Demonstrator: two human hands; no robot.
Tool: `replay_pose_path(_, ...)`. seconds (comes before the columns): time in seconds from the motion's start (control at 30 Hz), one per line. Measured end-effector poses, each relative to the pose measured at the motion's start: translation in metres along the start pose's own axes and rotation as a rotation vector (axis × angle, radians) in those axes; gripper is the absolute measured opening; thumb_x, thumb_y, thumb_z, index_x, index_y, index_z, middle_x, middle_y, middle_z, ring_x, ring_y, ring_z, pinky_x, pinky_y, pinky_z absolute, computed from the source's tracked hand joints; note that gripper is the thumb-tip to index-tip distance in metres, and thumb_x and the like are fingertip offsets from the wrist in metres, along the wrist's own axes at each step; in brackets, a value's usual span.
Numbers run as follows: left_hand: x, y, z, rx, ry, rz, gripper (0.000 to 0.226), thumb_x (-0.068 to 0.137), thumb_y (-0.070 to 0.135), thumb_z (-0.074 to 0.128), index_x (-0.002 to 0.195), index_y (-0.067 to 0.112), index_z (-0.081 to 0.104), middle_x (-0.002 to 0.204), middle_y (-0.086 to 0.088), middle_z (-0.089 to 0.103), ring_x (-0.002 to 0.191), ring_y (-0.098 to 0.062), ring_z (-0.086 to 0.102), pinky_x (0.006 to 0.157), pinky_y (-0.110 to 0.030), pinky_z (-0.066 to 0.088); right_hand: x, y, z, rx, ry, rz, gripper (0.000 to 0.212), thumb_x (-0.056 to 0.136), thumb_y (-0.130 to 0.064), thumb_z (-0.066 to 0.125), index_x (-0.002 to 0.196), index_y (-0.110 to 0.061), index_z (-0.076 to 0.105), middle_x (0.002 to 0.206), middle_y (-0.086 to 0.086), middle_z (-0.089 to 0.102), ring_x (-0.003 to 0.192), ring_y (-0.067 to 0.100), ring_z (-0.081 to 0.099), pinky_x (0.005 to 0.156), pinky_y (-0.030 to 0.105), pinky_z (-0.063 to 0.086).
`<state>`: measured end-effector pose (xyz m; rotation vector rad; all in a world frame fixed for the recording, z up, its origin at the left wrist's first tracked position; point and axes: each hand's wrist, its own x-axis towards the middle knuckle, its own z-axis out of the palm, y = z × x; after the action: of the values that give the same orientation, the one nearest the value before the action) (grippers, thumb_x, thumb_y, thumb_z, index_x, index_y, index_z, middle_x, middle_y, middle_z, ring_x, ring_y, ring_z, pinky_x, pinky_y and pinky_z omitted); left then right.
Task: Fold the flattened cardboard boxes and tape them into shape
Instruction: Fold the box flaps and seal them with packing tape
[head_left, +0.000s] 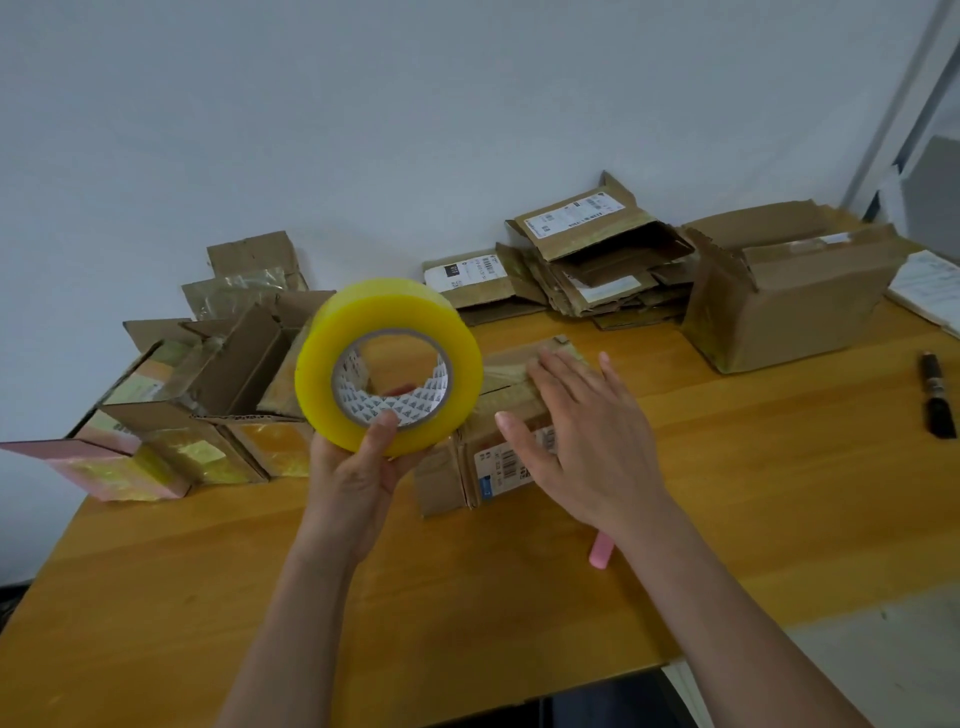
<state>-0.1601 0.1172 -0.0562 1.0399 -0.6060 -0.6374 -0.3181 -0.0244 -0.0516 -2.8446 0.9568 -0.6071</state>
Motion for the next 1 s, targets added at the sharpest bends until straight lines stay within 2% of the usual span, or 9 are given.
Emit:
replay_pose_path(0.1,-0.005,-0.002,0.002,0.025,0.024,-0.02,0.057,0.074,0.027,0.073,0.127,0.026,0.052,0.122,0.0,0.069,0.118,-0.027,0.062,0.085,-0.041,0.058,0.002,-0.009,-0.006,-0.078,-0.04,-0.007,0.094,0.09,-0.075,-0.001,0.153,-0.011,0.027,0.161,0.007,0.021,0.151,0.016,0.01,0.123,0.043,-0.003)
replay_pose_path(0.23,-0.012,-0.001,0.0,0.08,0.028,-0.004,0.073,0.063,0.038,0.087,0.128,0.024,0.055,0.124,-0.004,0.068,0.116,-0.024,0.064,0.084,-0.035,0.057,0.001,-0.018,-0.004,0.0,-0.039,-0.043,0.096,0.089,-0.076,0.004,0.154,-0.009,0.023,0.162,0.008,0.018,0.151,0.017,0.009,0.122,0.036,-0.002)
replay_pose_path(0.3,-0.012,0.001,0.001,0.124,0.043,0.006,0.064,0.069,0.035,0.082,0.126,0.022,0.056,0.122,-0.004,0.069,0.114,-0.024,0.065,0.081,-0.034,0.058,0.0,-0.013,-0.001,0.009,-0.045,-0.038,0.093,0.09,-0.076,0.005,0.154,-0.012,0.024,0.162,0.005,0.019,0.15,0.015,0.011,0.122,0.033,-0.001)
replay_pose_path(0.4,-0.01,0.01,-0.004,0.213,0.069,0.018,0.05,0.079,0.018,0.069,0.127,0.018,0.055,0.118,-0.004,0.07,0.109,-0.024,0.068,0.076,-0.034,0.06,0.0,-0.006,0.0,-0.008,-0.046,-0.048,0.089,0.091,-0.075,0.007,0.154,-0.015,0.027,0.162,0.003,0.022,0.149,0.013,0.015,0.12,0.03,0.001)
replay_pose_path(0.47,-0.013,0.014,-0.015,0.235,0.09,0.002,0.059,0.077,0.022,0.073,0.132,0.015,0.052,0.118,-0.005,0.07,0.108,-0.024,0.068,0.076,-0.035,0.06,0.001,-0.005,0.0,-0.002,-0.058,-0.046,0.088,0.091,-0.075,0.007,0.154,-0.015,0.027,0.161,0.002,0.022,0.149,0.013,0.016,0.121,0.03,0.003)
replay_pose_path(0.57,-0.023,0.014,-0.025,0.276,0.12,-0.017,0.084,0.064,0.041,0.087,0.135,0.014,0.051,0.121,-0.006,0.068,0.109,-0.024,0.067,0.076,-0.036,0.06,0.001,-0.007,0.002,0.0,-0.043,-0.034,0.088,0.091,-0.075,0.009,0.153,-0.015,0.029,0.161,0.003,0.025,0.149,0.014,0.018,0.121,0.032,0.006)
replay_pose_path(0.7,-0.032,0.007,-0.031,0.281,0.151,-0.024,0.064,0.075,0.017,0.074,0.134,0.013,0.051,0.12,-0.007,0.068,0.108,-0.023,0.068,0.074,-0.033,0.06,0.0,-0.007,0.003,-0.009,-0.057,-0.045,0.088,0.092,-0.075,0.009,0.154,-0.016,0.026,0.161,0.002,0.023,0.149,0.014,0.016,0.119,0.031,0.002)
replay_pose_path(0.83,-0.036,0.002,-0.035,0.261,0.157,-0.018,0.076,0.068,0.032,0.085,0.134,0.013,0.052,0.122,-0.008,0.067,0.11,-0.025,0.067,0.075,-0.032,0.059,0.0,-0.007,0.001,-0.037,-0.06,-0.035,0.096,0.087,-0.082,0.007,0.155,-0.016,0.024,0.162,0.001,0.02,0.15,0.014,0.015,0.118,0.031,0.0)
replay_pose_path(1.0,-0.036,-0.01,-0.035,0.321,0.14,-0.018,0.048,0.073,0.017,0.073,0.119,0.026,0.062,0.115,0.003,0.071,0.11,-0.02,0.066,0.081,-0.035,0.058,0.001,-0.01,0.001,-0.065,-0.077,-0.026,0.114,0.074,-0.094,0.01,0.155,-0.014,0.022,0.163,0.002,0.015,0.15,0.014,0.013,0.118,0.032,-0.001)
